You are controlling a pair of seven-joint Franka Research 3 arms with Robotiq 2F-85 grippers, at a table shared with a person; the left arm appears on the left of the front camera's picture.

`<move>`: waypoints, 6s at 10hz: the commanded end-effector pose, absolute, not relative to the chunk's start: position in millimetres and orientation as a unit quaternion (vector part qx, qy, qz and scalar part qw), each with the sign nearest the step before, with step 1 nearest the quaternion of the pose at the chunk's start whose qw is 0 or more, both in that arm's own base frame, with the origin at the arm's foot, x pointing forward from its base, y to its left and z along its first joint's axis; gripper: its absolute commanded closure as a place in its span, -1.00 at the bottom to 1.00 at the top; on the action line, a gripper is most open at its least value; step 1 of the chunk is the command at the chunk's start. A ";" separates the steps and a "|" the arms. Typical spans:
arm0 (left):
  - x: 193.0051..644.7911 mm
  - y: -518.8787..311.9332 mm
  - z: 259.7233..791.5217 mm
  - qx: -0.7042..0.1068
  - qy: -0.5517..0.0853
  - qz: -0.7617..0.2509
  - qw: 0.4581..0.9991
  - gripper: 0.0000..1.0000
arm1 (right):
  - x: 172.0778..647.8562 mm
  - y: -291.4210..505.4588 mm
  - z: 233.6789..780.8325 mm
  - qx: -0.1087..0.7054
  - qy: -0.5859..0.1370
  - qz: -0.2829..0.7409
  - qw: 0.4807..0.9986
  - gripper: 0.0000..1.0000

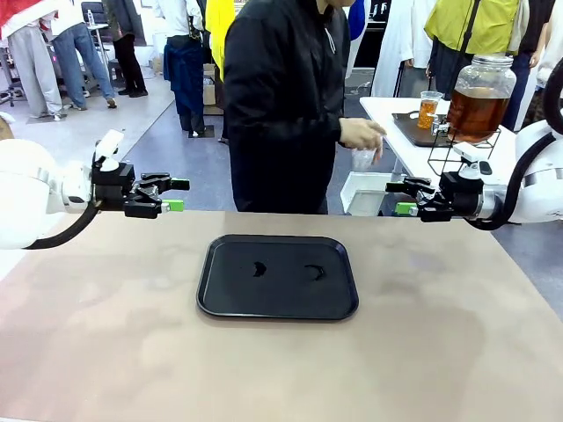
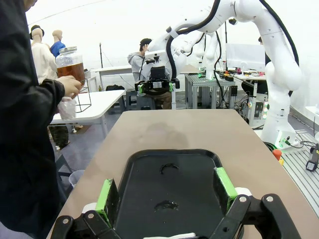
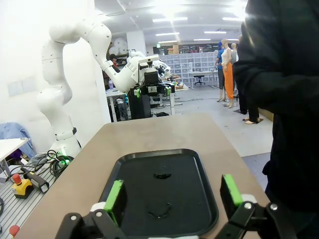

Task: Pour the drink into the iced cup.
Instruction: Open the gripper to release the iced cup you were holding.

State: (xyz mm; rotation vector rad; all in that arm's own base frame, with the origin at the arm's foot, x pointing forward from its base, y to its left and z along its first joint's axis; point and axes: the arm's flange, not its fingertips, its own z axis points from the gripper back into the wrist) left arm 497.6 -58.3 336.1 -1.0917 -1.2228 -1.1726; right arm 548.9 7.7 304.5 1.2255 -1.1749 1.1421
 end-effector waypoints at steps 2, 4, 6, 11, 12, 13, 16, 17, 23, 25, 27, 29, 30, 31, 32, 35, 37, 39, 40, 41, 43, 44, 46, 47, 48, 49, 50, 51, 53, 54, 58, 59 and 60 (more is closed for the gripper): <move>497.0 -60.0 338.0 -0.458 -0.516 -0.490 0.533 -1.00 | 550.2 10.6 306.9 0.513 -0.490 0.476 0.520 -1.00; 497.0 -60.0 338.0 -0.458 -0.516 -0.490 0.533 -1.00 | 550.2 10.6 306.9 0.513 -0.490 0.476 0.520 -1.00; 497.0 -60.0 338.0 -0.458 -0.516 -0.490 0.533 -1.00 | 550.2 10.6 306.9 0.513 -0.490 0.476 0.520 -1.00; 497.0 -60.0 338.0 -0.458 -0.516 -0.490 0.533 -1.00 | 550.2 10.6 306.9 0.513 -0.490 0.476 0.520 -1.00; 497.0 -60.0 338.0 -0.458 -0.516 -0.490 0.533 -1.00 | 550.2 10.6 306.9 0.513 -0.490 0.476 0.520 -1.00; 497.0 -60.0 338.0 -0.458 -0.516 -0.490 0.533 -1.00 | 550.2 10.6 306.9 0.513 -0.490 0.476 0.520 -1.00; 497.0 -60.0 338.0 -0.458 -0.516 -0.490 0.533 -1.00 | 550.2 10.6 306.9 0.513 -0.490 0.476 0.520 -1.00; 497.0 -60.0 338.0 -0.458 -0.516 -0.490 0.533 -1.00 | 550.2 10.6 306.9 0.513 -0.490 0.476 0.520 -1.00; 497.0 -60.0 338.0 -0.458 -0.516 -0.490 0.533 -1.00 | 550.2 10.6 306.9 0.513 -0.490 0.476 0.520 -1.00; 497.0 -60.0 338.0 -0.458 -0.516 -0.490 0.533 -1.00 | 550.2 10.6 306.9 0.513 -0.490 0.476 0.520 -1.00; 497.0 -60.0 338.0 -0.458 -0.516 -0.490 0.533 -1.00 | 550.2 10.6 306.9 0.513 -0.490 0.476 0.520 -1.00; 497.0 -60.0 338.0 -0.458 -0.516 -0.490 0.533 -1.00 | 550.2 10.6 306.9 0.513 -0.490 0.476 0.520 -1.00; 497.0 -60.0 338.0 -0.458 -0.516 -0.490 0.533 -1.00 | 550.2 10.6 306.9 0.513 -0.490 0.476 0.520 -1.00; 497.0 -60.0 338.0 -0.458 -0.516 -0.490 0.533 -1.00 | 550.2 10.6 306.9 0.513 -0.490 0.476 0.520 -1.00; 497.0 -60.0 338.0 -0.458 -0.516 -0.490 0.533 -1.00 | 550.2 10.6 306.9 0.513 -0.490 0.476 0.520 -1.00; 497.0 -60.0 338.0 -0.458 -0.516 -0.490 0.533 -1.00 | 550.2 10.6 306.9 0.513 -0.490 0.476 0.520 -1.00; 497.0 -60.0 338.0 -0.458 -0.516 -0.490 0.533 -1.00 | 550.2 10.6 306.9 0.513 -0.490 0.476 0.520 -1.00; 497.0 -60.0 338.0 -0.458 -0.516 -0.490 0.533 -1.00 | 550.2 10.6 306.9 0.513 -0.490 0.476 0.520 -1.00; 497.0 -60.0 338.0 -0.458 -0.516 -0.490 0.533 -1.00 | 550.2 10.6 306.9 0.513 -0.490 0.476 0.520 -1.00; 497.0 -60.0 338.0 -0.458 -0.516 -0.490 0.533 -1.00 | 550.2 10.6 306.9 0.513 -0.490 0.476 0.520 -1.00; 497.0 -60.0 338.0 -0.458 -0.516 -0.490 0.533 -1.00 | 550.2 10.6 306.9 0.513 -0.490 0.476 0.520 -1.00; 497.0 -60.0 338.0 -0.458 -0.516 -0.490 0.533 -1.00 | 550.2 10.6 306.9 0.513 -0.490 0.476 0.520 -1.00; 497.0 -60.0 338.0 -0.458 -0.516 -0.490 0.533 -1.00 | 550.2 10.6 306.9 0.513 -0.490 0.476 0.520 -1.00; 497.0 -60.0 338.0 -0.458 -0.516 -0.490 0.533 -1.00 | 550.2 10.6 306.9 0.513 -0.490 0.476 0.520 -1.00; 497.0 -60.0 338.0 -0.458 -0.516 -0.490 0.533 -1.00 | 550.2 10.6 306.9 0.513 -0.490 0.476 0.520 -1.00; 497.0 -60.0 338.0 -0.458 -0.516 -0.490 0.533 -1.00 | 550.2 10.6 306.9 0.513 -0.490 0.476 0.520 -1.00; 497.0 -60.0 338.0 -0.458 -0.516 -0.490 0.533 -1.00 | 550.2 10.6 306.9 0.513 -0.490 0.476 0.520 -1.00; 497.0 -60.0 338.0 -0.458 -0.516 -0.490 0.533 -1.00 | 550.2 10.6 306.9 0.513 -0.490 0.476 0.520 -1.00; 497.0 -60.0 338.0 -0.458 -0.516 -0.490 0.533 -1.00 | 550.2 10.6 306.9 0.513 -0.490 0.476 0.520 -1.00; 497.0 -60.0 338.0 -0.458 -0.516 -0.490 0.533 -1.00 | 550.2 10.6 306.9 0.513 -0.490 0.476 0.520 -1.00; 497.0 -60.0 338.0 -0.458 -0.516 -0.490 0.533 -1.00 | 550.2 10.6 306.9 0.513 -0.490 0.476 0.520 -1.00; 497.0 -60.0 338.0 -0.458 -0.516 -0.490 0.533 -1.00 | 550.2 10.6 306.9 0.513 -0.490 0.476 0.520 -1.00; 497.0 -60.0 338.0 -0.458 -0.516 -0.490 0.533 -1.00 | 550.2 10.6 306.9 0.513 -0.490 0.476 0.520 -1.00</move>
